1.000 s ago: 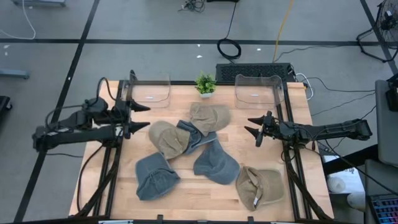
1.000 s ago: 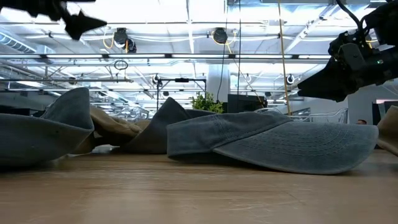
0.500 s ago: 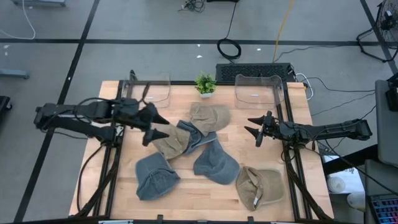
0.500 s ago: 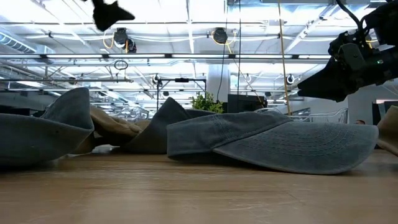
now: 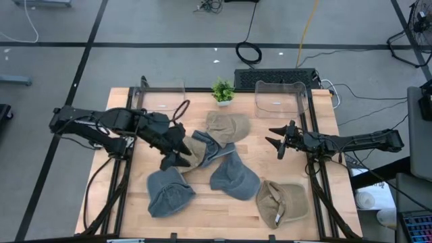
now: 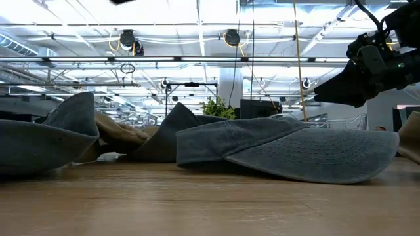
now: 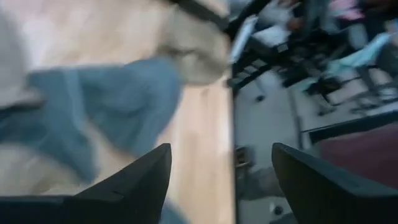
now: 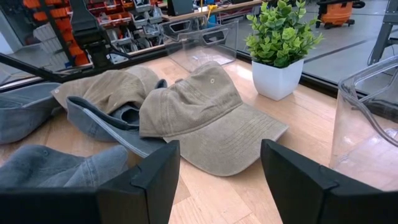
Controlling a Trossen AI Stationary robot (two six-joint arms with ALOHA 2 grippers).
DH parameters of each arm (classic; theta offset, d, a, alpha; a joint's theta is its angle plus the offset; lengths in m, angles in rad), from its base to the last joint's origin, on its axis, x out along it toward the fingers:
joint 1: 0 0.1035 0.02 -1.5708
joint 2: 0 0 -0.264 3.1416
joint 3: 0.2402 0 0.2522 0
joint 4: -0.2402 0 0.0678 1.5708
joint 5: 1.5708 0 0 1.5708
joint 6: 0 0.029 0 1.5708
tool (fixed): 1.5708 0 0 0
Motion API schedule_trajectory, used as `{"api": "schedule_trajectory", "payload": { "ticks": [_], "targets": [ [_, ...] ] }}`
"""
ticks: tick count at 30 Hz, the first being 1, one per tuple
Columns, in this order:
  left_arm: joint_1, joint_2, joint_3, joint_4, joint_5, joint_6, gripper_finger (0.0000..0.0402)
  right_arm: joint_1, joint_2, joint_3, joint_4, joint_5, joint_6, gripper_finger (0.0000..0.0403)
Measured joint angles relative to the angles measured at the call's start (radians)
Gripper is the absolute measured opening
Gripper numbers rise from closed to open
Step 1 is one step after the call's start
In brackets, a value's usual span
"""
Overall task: Pick & Place hat
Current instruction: Put the top left brown cap into the right transparent bin
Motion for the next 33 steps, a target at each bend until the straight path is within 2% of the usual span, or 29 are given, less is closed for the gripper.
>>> {"api": "schedule_trajectory", "payload": {
  "ticks": [4, 10, 13, 18, 26, 30, 33],
  "targets": [
    [-0.023, 0.027, 0.044, 0.076, 0.056, -0.063, 0.0276, 0.000, 0.000, 0.000, 0.000, 0.000, 0.000, 0.0212],
    [-0.089, 0.069, 0.106, 0.057, 0.103, -0.088, 0.0279, 0.000, 0.000, 0.000, 0.000, 0.000, 0.000, 0.0212],
    [-0.129, 0.101, 0.165, -0.009, 0.075, -0.139, 0.0275, 0.000, 0.000, 0.000, 0.000, 0.000, 0.000, 0.0212],
    [-0.205, 0.168, 0.314, -0.209, 0.004, -0.108, 0.0280, 0.000, 0.000, 0.000, 0.000, 0.000, 0.000, 0.0212],
    [-0.286, 0.274, 0.513, -0.525, -0.076, -0.042, 0.0335, 0.000, 0.000, 0.000, 0.000, 0.000, 0.000, 0.0212],
    [-0.306, 0.334, 0.576, -0.666, -0.144, -0.054, 0.0345, 0.000, 0.000, 0.000, 0.000, 0.000, 0.000, 0.0212],
    [-0.310, 0.377, 0.591, -0.707, -0.192, -0.051, 0.0343, 0.000, 0.000, 0.000, 0.000, 0.000, 0.000, 0.0212]
  ]
}}
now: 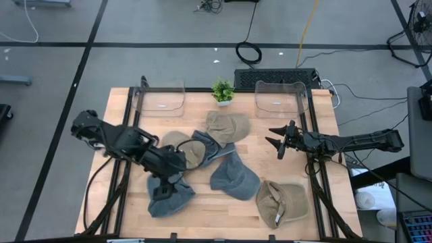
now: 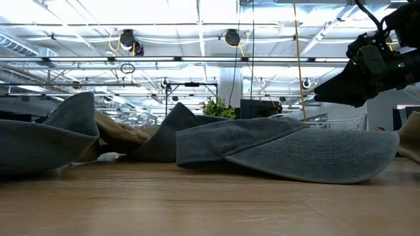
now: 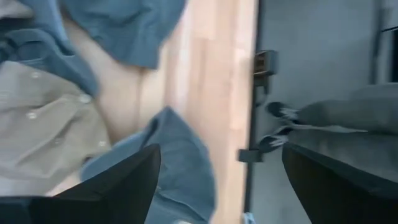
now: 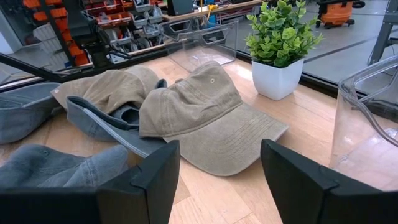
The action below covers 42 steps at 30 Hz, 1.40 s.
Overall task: Pick & Place hat
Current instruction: Put the top left brown cap into the right transparent bin
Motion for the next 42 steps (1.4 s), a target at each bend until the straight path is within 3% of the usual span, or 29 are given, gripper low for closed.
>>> {"api": "schedule_trajectory", "payload": {
  "ticks": [11, 16, 26, 42],
  "targets": [
    [0.000, 0.126, 0.001, -0.176, -0.110, -0.003, 0.0300, 0.000, 0.000, 0.000, 0.000, 0.000, 0.000, 0.0212],
    [0.009, 0.188, 0.001, -0.247, -0.139, -0.002, 0.0308, 0.000, 0.000, 0.000, 0.000, 0.000, 0.000, 0.0212],
    [0.070, 0.270, 0.000, -0.248, -0.153, -0.028, 0.0341, 0.000, 0.000, 0.000, 0.000, 0.000, 0.000, 0.0212],
    [0.132, 0.462, 0.000, -0.251, -0.201, 0.073, 0.0309, 0.000, 0.000, 0.000, 0.000, 0.000, 0.000, 0.0212]
  ]
}}
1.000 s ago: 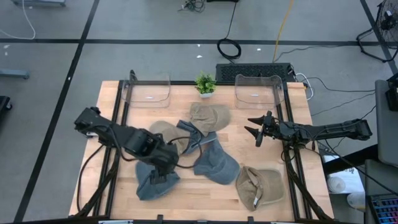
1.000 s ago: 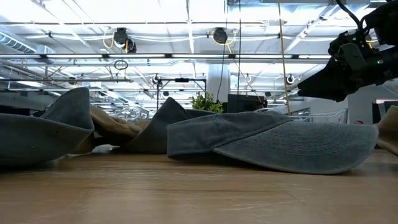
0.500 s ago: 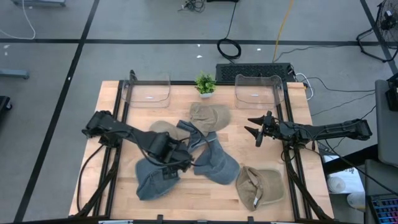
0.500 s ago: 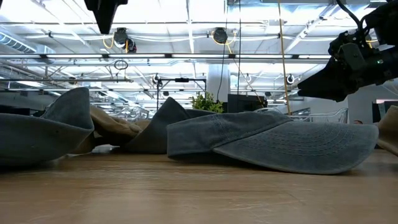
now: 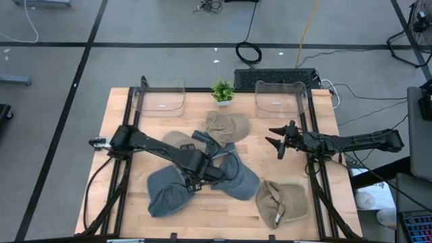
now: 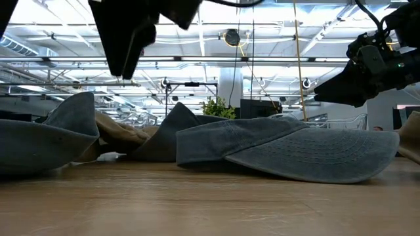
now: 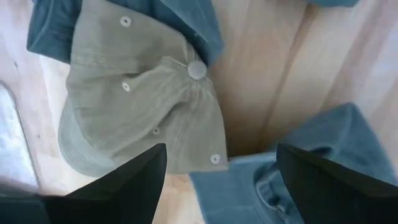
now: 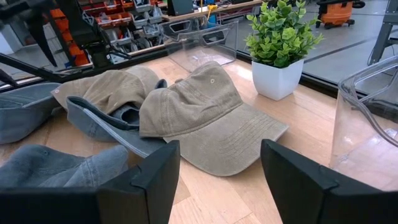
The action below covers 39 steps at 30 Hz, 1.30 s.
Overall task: Pick & Place hat
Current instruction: Put the top left brown cap into the right transparent bin
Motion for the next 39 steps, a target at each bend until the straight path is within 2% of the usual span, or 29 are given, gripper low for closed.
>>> {"api": "schedule_trajectory", "payload": {
  "ticks": [9, 15, 22, 27, 33, 39],
  "targets": [
    [0.001, 0.093, -0.027, 0.001, -0.037, -0.002, 0.0334, 0.000, 0.000, 0.000, 0.000, 0.000, 0.000, 0.0212],
    [-0.010, 0.094, -0.158, 0.006, -0.042, -0.045, 0.0340, 0.000, 0.000, 0.000, 0.000, 0.000, 0.000, 0.0212],
    [-0.009, 0.093, -0.242, 0.093, -0.062, -0.031, 0.0336, 0.000, 0.000, 0.000, 0.000, 0.000, 0.000, 0.0212],
    [-0.010, 0.093, -0.239, 0.094, -0.079, -0.054, 0.0335, 0.000, 0.000, 0.000, 0.000, 0.000, 0.000, 0.0212],
    [-0.010, 0.093, -0.222, 0.013, -0.084, -0.064, 0.0335, 0.000, 0.000, 0.000, 0.000, 0.000, 0.000, 0.0212],
    [-0.007, 0.093, -0.222, 0.056, -0.114, -0.077, 0.0335, 0.000, 0.000, 0.000, 0.000, 0.000, 0.000, 0.0212]
  ]
}}
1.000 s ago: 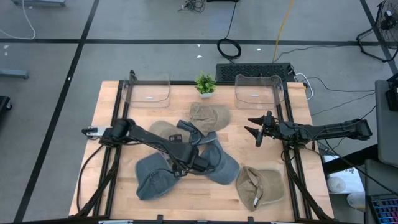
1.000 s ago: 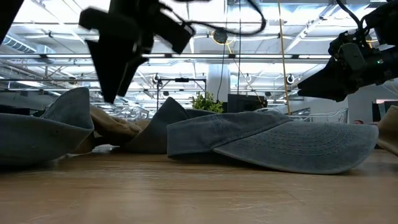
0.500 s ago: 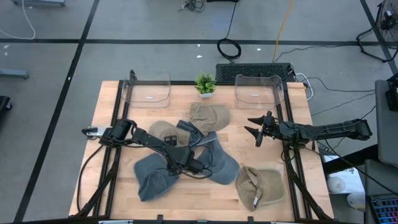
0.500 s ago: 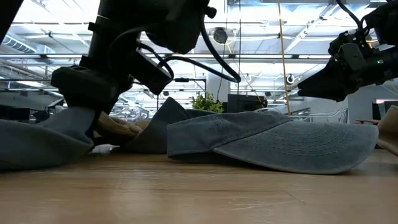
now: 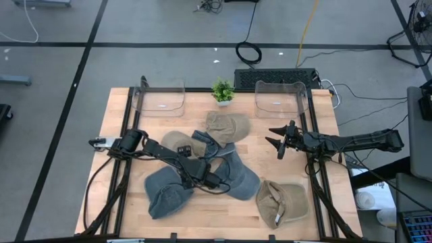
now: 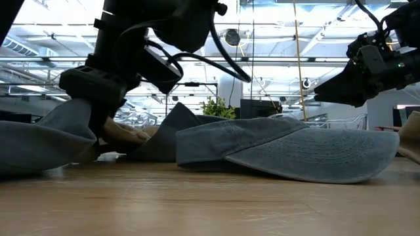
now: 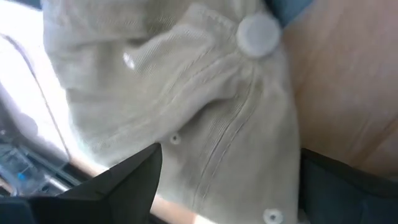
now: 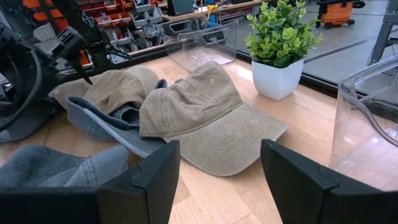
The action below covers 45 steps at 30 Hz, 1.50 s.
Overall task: Pick & Place hat
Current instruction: Put the top left brown cap into the right transparent bin
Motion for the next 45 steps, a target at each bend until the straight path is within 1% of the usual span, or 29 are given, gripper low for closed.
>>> {"api": "schedule_trajectory", "payload": {
  "ticks": [5, 8, 12, 16, 21, 22, 23, 25, 30, 34, 39, 45],
  "targets": [
    [-0.001, 0.000, 0.000, -0.004, -0.001, -0.003, 0.0331, 0.000, 0.000, 0.000, 0.000, 0.000, 0.000, 0.0212],
    [-0.001, 0.000, 0.000, -0.003, -0.001, -0.010, 0.0303, 0.000, 0.000, 0.000, 0.000, 0.000, 0.000, 0.0212],
    [-0.001, 0.000, 0.000, -0.003, 0.000, -0.014, 0.0231, 0.000, 0.000, 0.000, 0.000, 0.000, 0.000, 0.0212],
    [-0.001, 0.000, 0.000, -0.009, 0.018, 0.011, 0.0146, 0.000, 0.000, 0.000, 0.000, 0.000, 0.000, 0.0212],
    [-0.002, 0.000, 0.000, -0.058, 0.034, 0.046, 0.0039, 0.000, 0.000, 0.000, 0.000, 0.000, 0.000, 0.0212],
    [-0.002, -0.002, 0.000, -0.055, 0.046, 0.062, 0.0022, 0.000, 0.000, 0.000, 0.000, 0.000, 0.000, 0.0212],
    [-0.003, -0.008, 0.000, -0.054, 0.066, 0.078, 0.0014, 0.000, 0.000, 0.000, 0.000, 0.000, 0.000, 0.0212],
    [-0.005, -0.028, 0.002, -0.056, 0.092, 0.083, 0.0013, 0.000, 0.000, 0.000, 0.000, 0.000, 0.000, 0.0212],
    [-0.012, -0.100, 0.005, -0.054, 0.094, 0.080, 0.0008, 0.000, 0.000, 0.000, 0.000, 0.000, 0.000, 0.0212],
    [0.001, -0.181, 0.006, -0.057, 0.079, 0.076, 0.0007, 0.000, 0.000, 0.000, 0.000, 0.000, 0.000, 0.0212],
    [0.013, -0.287, 0.006, -0.057, 0.035, 0.079, 0.0007, 0.000, 0.000, 0.000, 0.000, 0.000, 0.000, 0.0212],
    [0.032, -0.423, 0.006, -0.056, 0.007, 0.111, 0.0007, 0.000, 0.000, 0.000, 0.000, 0.000, 0.000, 0.0212]
  ]
}}
